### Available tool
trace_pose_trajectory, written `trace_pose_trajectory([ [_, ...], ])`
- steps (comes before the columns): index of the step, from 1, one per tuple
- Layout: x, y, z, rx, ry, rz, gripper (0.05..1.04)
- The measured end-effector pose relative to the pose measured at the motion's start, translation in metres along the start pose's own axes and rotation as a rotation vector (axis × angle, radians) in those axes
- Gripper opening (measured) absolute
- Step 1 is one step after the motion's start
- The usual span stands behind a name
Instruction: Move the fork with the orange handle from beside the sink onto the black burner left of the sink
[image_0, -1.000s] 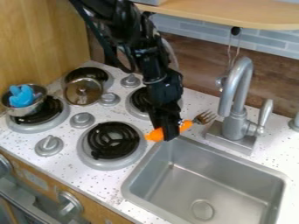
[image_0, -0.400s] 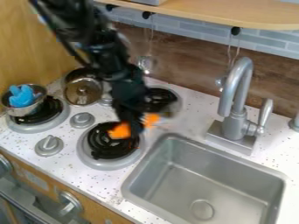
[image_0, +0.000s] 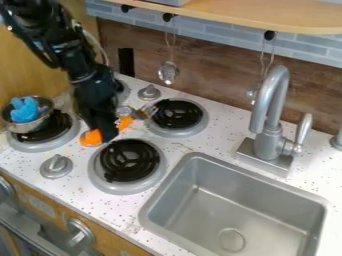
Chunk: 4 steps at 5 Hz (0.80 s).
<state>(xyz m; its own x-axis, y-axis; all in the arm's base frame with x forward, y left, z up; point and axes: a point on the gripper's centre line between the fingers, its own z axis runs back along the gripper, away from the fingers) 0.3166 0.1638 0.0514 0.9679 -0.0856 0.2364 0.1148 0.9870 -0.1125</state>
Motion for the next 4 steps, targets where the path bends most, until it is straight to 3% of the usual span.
trace_pose_trajectory([
  [2,-0.013,-0.004,-0.016,-0.063,0.039,-0.042,0.459],
  [4,-0.028,-0.004,-0.048,-0.072,0.123,-0.037,0.459],
])
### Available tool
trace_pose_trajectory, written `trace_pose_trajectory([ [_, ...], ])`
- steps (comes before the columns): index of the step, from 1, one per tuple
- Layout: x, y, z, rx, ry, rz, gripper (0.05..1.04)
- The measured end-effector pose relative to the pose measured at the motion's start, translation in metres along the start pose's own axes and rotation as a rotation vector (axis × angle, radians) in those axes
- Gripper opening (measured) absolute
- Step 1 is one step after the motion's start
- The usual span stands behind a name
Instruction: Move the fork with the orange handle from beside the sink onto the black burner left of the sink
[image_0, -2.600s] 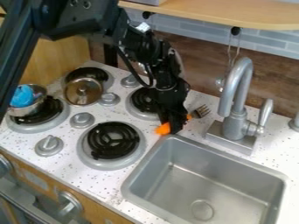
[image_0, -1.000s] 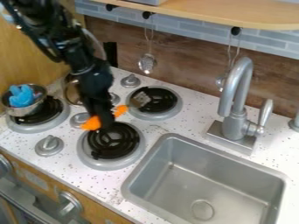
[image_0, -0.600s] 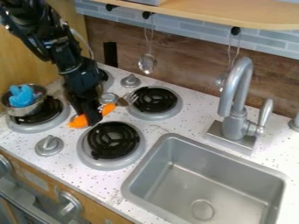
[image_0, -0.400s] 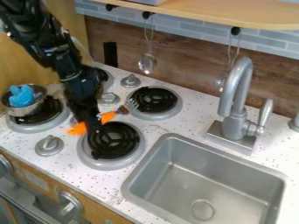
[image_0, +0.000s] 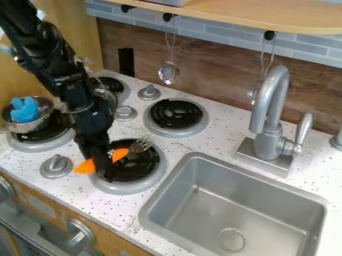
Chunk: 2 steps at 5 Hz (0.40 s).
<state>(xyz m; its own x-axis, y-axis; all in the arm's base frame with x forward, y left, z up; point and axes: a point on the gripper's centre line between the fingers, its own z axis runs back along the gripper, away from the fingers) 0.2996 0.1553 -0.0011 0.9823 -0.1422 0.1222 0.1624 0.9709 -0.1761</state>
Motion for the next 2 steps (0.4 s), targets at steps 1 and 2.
trace_pose_trajectory([
  [1,0.0008,0.0011,-0.0065,0.009,0.030,-0.011,0.459],
  [2,0.0025,0.0025,-0.0066,0.015,0.032,-0.018,0.517],
])
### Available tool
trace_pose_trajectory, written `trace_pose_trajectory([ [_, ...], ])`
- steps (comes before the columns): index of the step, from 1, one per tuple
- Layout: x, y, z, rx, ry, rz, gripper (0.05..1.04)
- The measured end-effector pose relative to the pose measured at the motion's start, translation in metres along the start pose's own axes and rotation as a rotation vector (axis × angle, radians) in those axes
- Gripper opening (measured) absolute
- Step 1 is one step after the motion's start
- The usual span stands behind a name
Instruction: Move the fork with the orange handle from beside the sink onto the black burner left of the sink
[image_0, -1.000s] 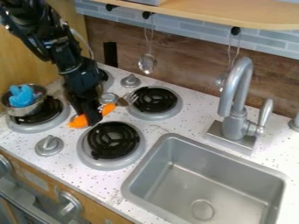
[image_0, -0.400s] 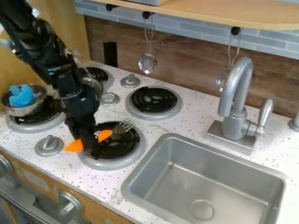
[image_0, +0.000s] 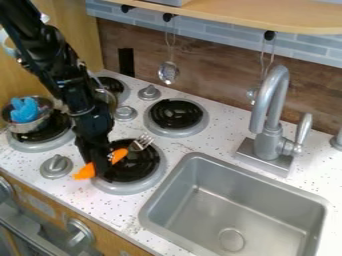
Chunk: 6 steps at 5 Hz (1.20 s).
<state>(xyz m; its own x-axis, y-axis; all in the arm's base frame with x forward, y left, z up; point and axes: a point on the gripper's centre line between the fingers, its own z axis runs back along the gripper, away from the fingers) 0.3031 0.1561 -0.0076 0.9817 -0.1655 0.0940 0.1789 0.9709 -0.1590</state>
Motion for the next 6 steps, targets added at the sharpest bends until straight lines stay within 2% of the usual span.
trace_pose_trajectory([
  [1,0.002,0.000,-0.003,0.011,0.006,0.000,0.803],
  [2,0.004,0.000,-0.004,0.013,-0.008,0.005,0.974],
  [4,0.008,-0.006,-0.004,0.007,-0.013,-0.005,0.977],
  [5,0.009,-0.025,0.010,0.001,-0.009,-0.041,0.989],
  [6,0.010,-0.037,0.054,0.068,-0.131,-0.108,0.989],
])
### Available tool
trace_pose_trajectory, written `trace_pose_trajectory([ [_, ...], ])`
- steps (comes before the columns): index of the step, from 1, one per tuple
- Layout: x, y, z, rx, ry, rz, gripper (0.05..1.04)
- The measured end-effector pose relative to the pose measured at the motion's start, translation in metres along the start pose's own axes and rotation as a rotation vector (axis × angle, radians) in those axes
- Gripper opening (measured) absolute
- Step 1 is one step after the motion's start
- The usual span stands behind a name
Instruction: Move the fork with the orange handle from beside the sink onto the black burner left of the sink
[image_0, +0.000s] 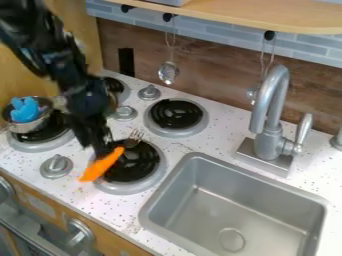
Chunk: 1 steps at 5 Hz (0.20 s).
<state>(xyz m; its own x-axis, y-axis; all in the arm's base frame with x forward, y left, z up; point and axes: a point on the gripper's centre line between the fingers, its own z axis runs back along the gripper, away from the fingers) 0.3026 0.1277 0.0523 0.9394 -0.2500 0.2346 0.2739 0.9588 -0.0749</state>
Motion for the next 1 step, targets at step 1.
trace_pose_trajectory([
  [1,0.0005,0.0065,-0.0028,0.010,-0.047,0.001,0.989],
])
